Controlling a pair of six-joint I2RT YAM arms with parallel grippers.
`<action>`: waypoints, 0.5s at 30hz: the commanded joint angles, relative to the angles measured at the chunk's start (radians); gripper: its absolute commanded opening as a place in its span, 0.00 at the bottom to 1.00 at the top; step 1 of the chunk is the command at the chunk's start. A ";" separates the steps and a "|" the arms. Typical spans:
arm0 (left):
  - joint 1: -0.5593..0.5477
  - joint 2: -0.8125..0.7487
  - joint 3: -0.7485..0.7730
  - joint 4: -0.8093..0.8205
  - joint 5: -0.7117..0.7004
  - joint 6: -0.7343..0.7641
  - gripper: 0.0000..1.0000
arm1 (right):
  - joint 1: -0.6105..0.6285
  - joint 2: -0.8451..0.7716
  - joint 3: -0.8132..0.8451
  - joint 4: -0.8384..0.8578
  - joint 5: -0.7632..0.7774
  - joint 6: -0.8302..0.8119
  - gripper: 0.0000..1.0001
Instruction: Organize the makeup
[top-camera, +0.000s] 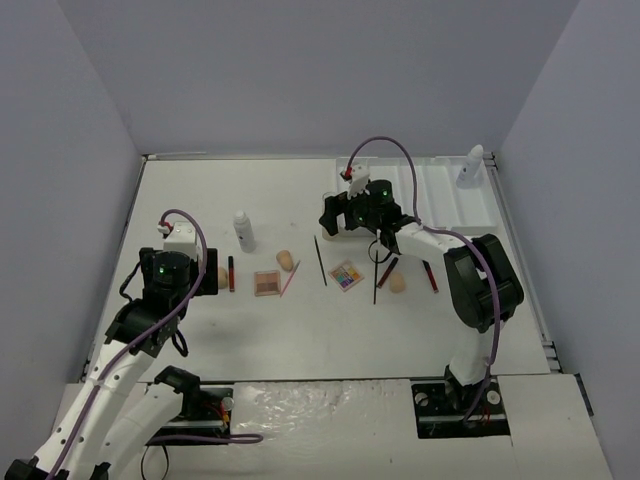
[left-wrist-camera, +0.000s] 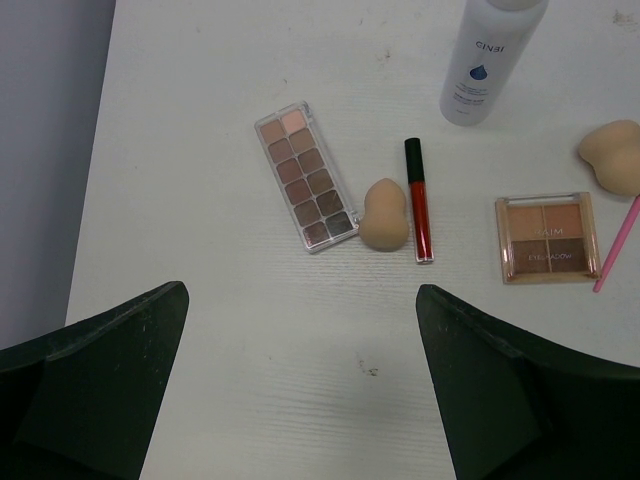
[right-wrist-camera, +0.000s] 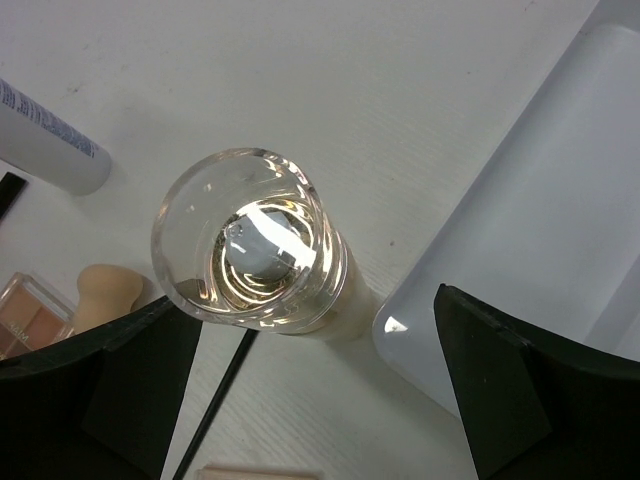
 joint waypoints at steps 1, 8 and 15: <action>0.001 -0.001 0.054 0.032 -0.022 -0.013 0.97 | 0.015 -0.004 0.061 0.114 -0.013 -0.011 0.94; 0.001 0.004 0.055 0.033 -0.024 -0.014 0.97 | 0.033 0.015 0.060 0.135 0.009 -0.023 0.89; 0.001 0.006 0.055 0.033 -0.023 -0.014 0.97 | 0.041 0.031 0.081 0.138 0.015 -0.027 0.80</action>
